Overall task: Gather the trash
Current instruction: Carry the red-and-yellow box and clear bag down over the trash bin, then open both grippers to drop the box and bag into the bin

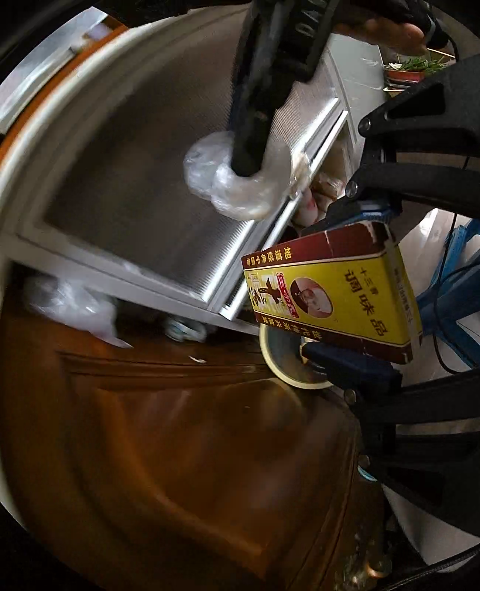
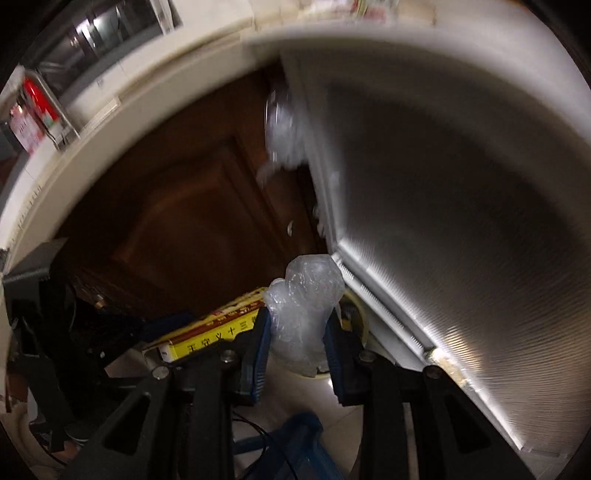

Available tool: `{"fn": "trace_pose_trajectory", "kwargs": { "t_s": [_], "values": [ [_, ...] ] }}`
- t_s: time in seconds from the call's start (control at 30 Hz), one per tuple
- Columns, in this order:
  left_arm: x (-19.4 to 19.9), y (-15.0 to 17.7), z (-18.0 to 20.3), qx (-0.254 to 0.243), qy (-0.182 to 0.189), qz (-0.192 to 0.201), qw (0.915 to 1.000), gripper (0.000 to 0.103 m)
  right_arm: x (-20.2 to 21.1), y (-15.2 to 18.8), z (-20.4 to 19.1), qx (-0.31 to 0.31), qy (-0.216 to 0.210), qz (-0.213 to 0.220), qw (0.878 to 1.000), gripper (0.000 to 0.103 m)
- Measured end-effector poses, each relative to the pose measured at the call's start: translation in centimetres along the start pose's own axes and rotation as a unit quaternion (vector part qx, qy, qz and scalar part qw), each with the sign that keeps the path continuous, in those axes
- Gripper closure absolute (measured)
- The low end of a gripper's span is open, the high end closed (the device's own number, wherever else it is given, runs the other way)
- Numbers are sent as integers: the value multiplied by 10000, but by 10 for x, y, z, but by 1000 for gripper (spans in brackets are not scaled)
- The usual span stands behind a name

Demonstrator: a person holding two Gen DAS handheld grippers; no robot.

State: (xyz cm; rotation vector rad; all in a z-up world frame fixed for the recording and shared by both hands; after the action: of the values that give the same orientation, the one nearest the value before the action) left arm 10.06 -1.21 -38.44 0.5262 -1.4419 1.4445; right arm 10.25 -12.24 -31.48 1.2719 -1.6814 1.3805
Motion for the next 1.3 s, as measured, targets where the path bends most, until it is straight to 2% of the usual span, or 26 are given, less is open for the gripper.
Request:
{"fn": "trace_pose_trajectory", "kwargs": {
  "t_s": [0.2,0.37,0.7,0.97,1.3],
  "values": [
    [-40,10,-29,282,257,-227,9990,50,-60,13,7,-159,103,-521,9985,75],
    [-75,20,-40,544,383,-654,9956,50,-85,16,17,-290,114,-738,9968,75],
    [-106,20,-48,810,419,-914,9916,49,-126,15,31,-527,98,-1070,9928,74],
    [-120,20,-55,983,360,-1024,9892,47,-136,4,32,-516,-1,-1120,9924,72],
    [-128,26,-69,1249,166,-1145,9854,42,-148,-2,35,-507,-6,-1243,9909,64]
  ]
}}
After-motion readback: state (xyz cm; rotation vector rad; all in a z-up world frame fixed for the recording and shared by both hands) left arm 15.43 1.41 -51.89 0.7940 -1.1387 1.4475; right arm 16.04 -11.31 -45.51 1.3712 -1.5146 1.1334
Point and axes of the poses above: each gripper's, at about its wrist camera, not at the fingertips, and x roughly against the way its jaws point, z to its right, y to its underside, the point moved 10 cm from there along -x, roughly the way its jaws point, and after that the axes turned 9 degrees about -x, right-handed, at the moved point
